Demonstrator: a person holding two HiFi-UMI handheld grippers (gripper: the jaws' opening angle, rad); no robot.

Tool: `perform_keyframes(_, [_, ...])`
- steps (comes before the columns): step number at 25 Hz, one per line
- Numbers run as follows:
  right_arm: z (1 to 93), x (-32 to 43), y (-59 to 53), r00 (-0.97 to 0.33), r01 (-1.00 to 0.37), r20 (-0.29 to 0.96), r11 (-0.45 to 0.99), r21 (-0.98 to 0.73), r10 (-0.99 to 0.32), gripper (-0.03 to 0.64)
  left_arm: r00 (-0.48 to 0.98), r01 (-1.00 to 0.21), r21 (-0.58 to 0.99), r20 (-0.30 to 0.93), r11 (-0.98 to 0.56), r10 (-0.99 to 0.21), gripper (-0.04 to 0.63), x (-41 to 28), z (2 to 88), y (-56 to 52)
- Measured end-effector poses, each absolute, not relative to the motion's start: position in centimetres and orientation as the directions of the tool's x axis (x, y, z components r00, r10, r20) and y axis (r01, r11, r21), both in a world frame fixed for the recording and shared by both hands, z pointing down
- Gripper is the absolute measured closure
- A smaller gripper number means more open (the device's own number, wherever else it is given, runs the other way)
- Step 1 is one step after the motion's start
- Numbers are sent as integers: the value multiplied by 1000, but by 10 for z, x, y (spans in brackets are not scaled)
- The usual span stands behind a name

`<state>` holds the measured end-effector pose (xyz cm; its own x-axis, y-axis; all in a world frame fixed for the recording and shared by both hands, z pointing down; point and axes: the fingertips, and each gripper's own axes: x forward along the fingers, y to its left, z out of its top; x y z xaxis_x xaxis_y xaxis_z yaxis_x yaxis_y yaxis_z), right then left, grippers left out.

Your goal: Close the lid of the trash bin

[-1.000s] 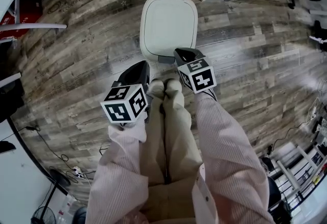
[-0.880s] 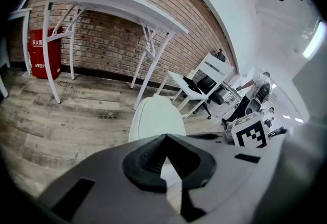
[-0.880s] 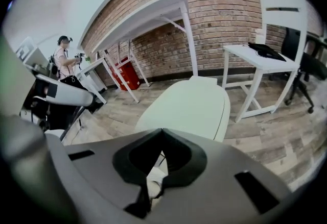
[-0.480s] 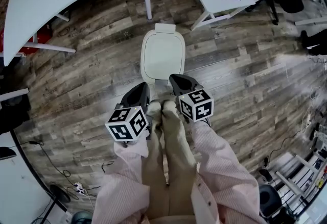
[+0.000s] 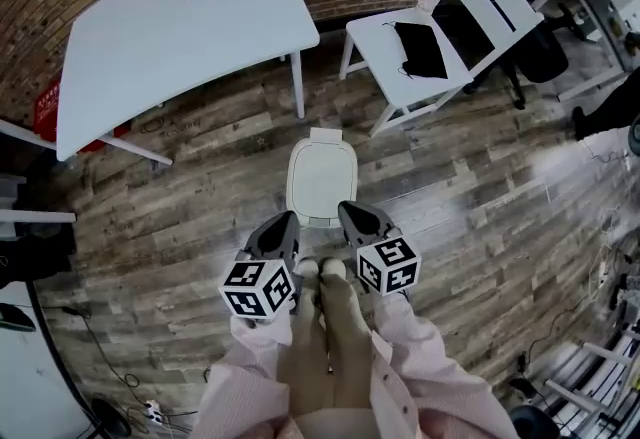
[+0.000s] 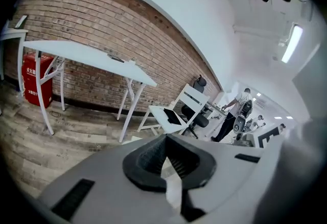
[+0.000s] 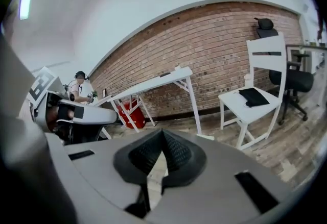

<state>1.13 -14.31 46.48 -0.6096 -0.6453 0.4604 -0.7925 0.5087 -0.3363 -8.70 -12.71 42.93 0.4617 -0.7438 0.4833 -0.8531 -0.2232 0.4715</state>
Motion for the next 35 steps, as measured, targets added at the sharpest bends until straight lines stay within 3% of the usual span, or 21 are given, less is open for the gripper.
perform_keyframes(19, [303,15,-123,-689,-725,252,652,-224,-680,614,460,-878,307,325,-368,-826,603,-95,294,-109])
perform_keyframes(35, [207,57,-138,-631,-770,50,618,-160,-774,614,395,-918,115,175,-380,-902,603,-120,205,-134])
